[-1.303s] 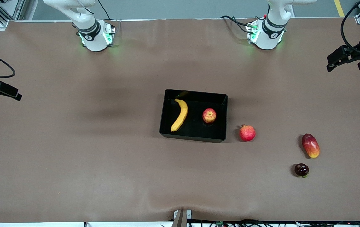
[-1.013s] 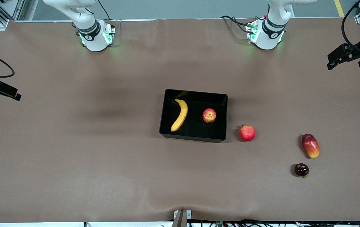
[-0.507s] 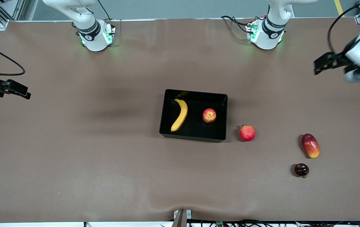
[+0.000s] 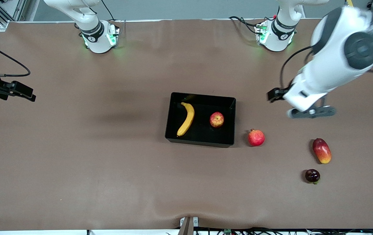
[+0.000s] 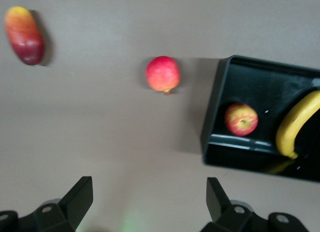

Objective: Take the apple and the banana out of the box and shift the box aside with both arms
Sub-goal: 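Lower the left gripper into the tray and grasp the red-yellow apple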

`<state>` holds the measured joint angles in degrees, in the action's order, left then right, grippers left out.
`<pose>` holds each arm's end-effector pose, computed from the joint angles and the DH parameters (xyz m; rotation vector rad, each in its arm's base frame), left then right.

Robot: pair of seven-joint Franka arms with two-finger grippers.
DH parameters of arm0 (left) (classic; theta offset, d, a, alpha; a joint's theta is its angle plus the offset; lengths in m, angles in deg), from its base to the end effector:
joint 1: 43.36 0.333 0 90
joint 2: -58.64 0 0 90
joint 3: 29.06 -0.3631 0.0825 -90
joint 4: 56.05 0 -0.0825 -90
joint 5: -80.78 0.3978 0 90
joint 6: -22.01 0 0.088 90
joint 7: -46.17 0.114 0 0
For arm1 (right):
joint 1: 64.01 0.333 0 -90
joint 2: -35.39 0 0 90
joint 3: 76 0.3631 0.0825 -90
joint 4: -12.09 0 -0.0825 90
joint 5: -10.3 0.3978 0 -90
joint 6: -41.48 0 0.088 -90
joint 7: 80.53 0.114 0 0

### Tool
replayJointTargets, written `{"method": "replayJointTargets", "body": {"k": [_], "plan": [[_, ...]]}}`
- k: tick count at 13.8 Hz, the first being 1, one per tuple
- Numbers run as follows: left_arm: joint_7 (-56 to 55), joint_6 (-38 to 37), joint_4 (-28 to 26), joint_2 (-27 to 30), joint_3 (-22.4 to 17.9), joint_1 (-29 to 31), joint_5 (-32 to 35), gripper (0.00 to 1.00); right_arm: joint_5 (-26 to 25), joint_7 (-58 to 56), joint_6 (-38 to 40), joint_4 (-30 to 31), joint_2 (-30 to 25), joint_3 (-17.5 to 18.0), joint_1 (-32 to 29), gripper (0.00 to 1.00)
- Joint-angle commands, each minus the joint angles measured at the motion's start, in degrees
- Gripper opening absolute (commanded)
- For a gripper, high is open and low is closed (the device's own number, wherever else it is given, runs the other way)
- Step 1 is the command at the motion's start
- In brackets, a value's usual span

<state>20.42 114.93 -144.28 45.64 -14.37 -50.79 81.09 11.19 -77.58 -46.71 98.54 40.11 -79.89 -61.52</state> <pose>0.5968 -0.2242 0.5504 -3.1232 -0.1016 0.2300 0.5933 -0.0108 0.6441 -3.1290 0.1186 0.0814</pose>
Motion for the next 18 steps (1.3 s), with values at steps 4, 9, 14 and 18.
{"method": "replayJointTargets", "body": {"k": [4, 9, 14, 18], "plan": [[-10.17, 8.68, -3.96, -3.07, 0.08, -4.42, 0.12, 1.00, -0.27, 0.48, 0.21, -0.06, -0.50, -0.33, -0.56, 1.00], [-18.00, 13.51, -3.52, -9.57, 0.08, -7.86, 2.32, 1.00, 0.26, 0.57, 0.21, -0.06, -0.33, -0.50, -0.74, 1.00], [-26.06, 23.43, -3.26, -15.37, -0.01, -12.68, 2.32, 1.00, 0.34, 0.48, 0.13, -0.15, -0.33, -0.50, -2.41, 1.00], [-32.59, 27.92, -5.27, -19.07, -0.10, -14.89, 4.41, 1.00, 0.34, 0.48, 0.21, -0.15, -0.24, -0.50, -2.41, 1.00]]}}
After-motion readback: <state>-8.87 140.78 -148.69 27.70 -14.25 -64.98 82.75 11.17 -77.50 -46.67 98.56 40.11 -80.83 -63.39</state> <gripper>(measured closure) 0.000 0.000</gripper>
